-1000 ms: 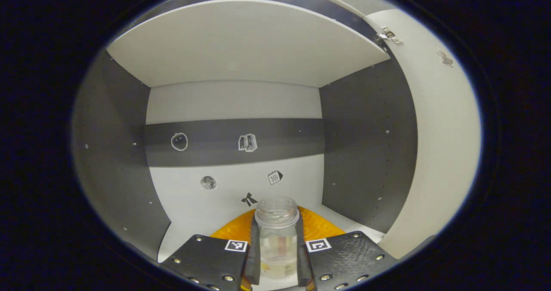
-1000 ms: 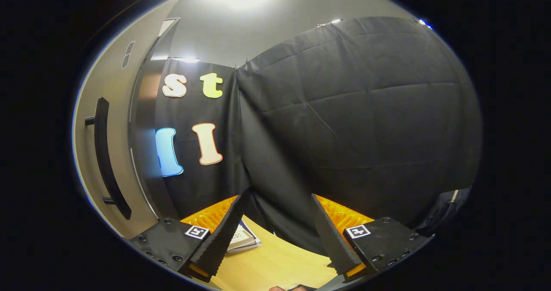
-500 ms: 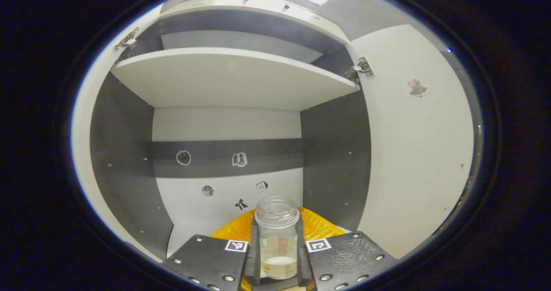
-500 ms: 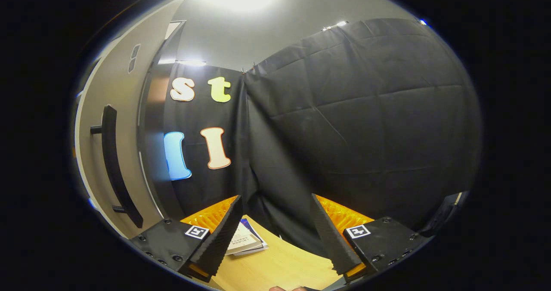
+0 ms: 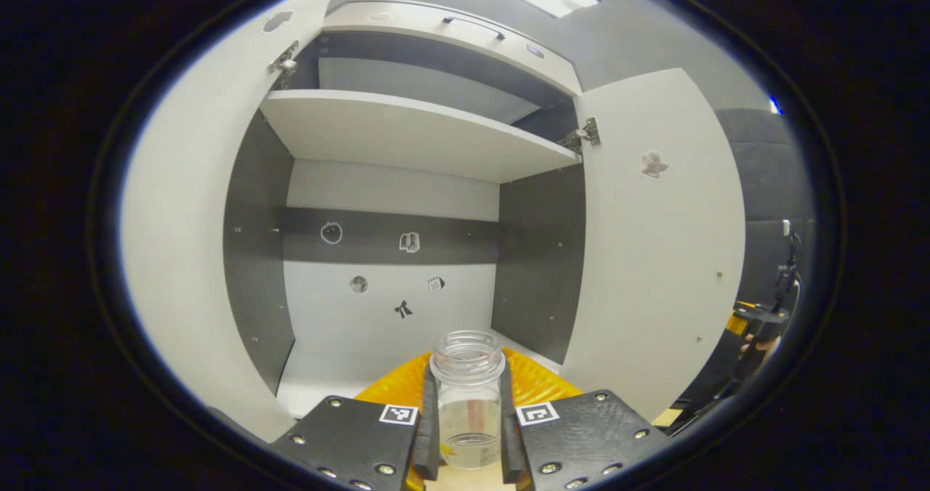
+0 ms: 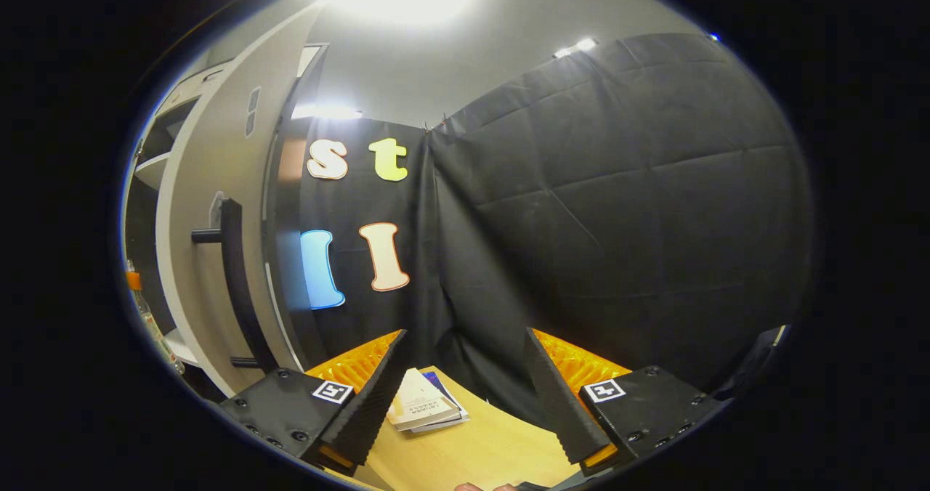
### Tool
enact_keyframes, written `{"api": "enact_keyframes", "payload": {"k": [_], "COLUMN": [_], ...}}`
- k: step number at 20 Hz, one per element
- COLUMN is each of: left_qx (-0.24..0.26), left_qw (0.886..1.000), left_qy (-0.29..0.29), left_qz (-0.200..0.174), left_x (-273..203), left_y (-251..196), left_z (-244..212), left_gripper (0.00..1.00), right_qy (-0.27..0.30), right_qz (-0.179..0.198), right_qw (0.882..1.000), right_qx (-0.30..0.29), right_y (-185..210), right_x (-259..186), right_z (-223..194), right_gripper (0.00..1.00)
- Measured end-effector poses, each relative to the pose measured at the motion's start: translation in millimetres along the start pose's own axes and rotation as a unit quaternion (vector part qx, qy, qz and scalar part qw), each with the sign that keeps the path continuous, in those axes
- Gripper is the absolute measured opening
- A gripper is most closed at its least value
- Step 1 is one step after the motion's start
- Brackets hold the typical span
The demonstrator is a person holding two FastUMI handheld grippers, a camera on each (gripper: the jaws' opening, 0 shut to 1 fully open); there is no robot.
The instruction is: Grasp the bottle in the cabinet with the left hand and place it on the coaster, then close the right door with the right hand and the left door with the left hand.
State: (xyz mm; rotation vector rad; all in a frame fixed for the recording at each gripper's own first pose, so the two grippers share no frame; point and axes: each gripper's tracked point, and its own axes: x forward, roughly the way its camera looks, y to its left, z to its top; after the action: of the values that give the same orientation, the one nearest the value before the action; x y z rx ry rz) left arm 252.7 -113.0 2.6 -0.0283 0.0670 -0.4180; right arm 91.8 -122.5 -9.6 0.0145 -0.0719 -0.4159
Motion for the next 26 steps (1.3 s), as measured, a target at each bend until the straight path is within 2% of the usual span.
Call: {"api": "enact_keyframes", "payload": {"k": [1,4,5,6,8,9,10,11,13,15,16,17,22,26], "left_qx": [-0.004,-0.017,-0.020,-0.024,-0.030,-0.032,-0.033,-0.032,-0.031,-0.053,-0.068,-0.074,-0.061,-0.049], "left_qw": [1.000,1.000,1.000,1.000,0.999,0.999,0.999,0.999,0.999,0.998,0.996,0.996,0.993,0.991], "left_qy": [0.003,0.008,0.012,0.015,0.014,0.013,0.013,0.007,0.004,0.026,0.037,0.043,0.092,0.116], "left_qz": [0.000,0.000,-0.004,-0.014,-0.021,-0.024,-0.027,-0.032,-0.036,-0.037,-0.037,-0.035,-0.037,-0.044], "left_x": [-8.8,-32.0,-38.9,-44.9,-55.4,-59.3,-62.8,-65.7,-69.0,-69.5,-67.9,-66.4,-66.0,-66.4], "left_y": [-2.3,-9.5,-12.4,-18.0,-21.9,-23.8,-26.3,-28.9,-31.9,-33.0,-34.3,-34.8,-45.7,-58.7], "left_z": [-10.6,-45.3,-57.5,-70.7,-91.0,-99.9,-109.2,-117.7,-143.8,-177.9,-194.4,-207.4,-274.5,-310.7], "left_gripper": [0.36,0.36,0.36,0.36,0.34,0.36,0.36,0.34,0.34,0.36,0.34,0.36,0.34,0.35], "right_qy": [0.001,-0.001,-0.004,-0.007,-0.009,-0.008,-0.005,-0.002,0.006,0.009,0.008,0.007,0.015,0.013], "right_qz": [0.002,0.013,0.015,0.017,0.021,0.025,0.027,0.029,0.033,0.036,0.036,0.034,0.030,0.029], "right_qw": [1.000,1.000,1.000,1.000,1.000,1.000,1.000,1.000,0.999,0.999,0.999,0.999,0.999,0.999], "right_qx": [-0.002,-0.001,-0.003,-0.006,-0.010,-0.011,-0.010,-0.008,-0.005,-0.007,-0.011,-0.015,-0.015,-0.022], "right_y": [1.3,6.0,6.0,5.6,6.8,7.1,7.3,6.4,5.5,4.1,3.5,1.4,-2.7,-3.5], "right_x": [-1.3,-6.3,-8.1,-9.8,-15.3,-18.2,-21.7,-24.6,-31.1,-36.5,-38.8,-41.1,-50.9,-58.2], "right_z": [0.1,6.3,9.8,12.8,15.9,16.0,15.8,13.8,10.4,11.8,13.8,14.2,13.4,14.2], "right_gripper": [0.99,0.99,0.96,0.99,0.99,0.99,0.96,0.99,0.99,0.99,0.99,0.99,0.99,0.99]}}
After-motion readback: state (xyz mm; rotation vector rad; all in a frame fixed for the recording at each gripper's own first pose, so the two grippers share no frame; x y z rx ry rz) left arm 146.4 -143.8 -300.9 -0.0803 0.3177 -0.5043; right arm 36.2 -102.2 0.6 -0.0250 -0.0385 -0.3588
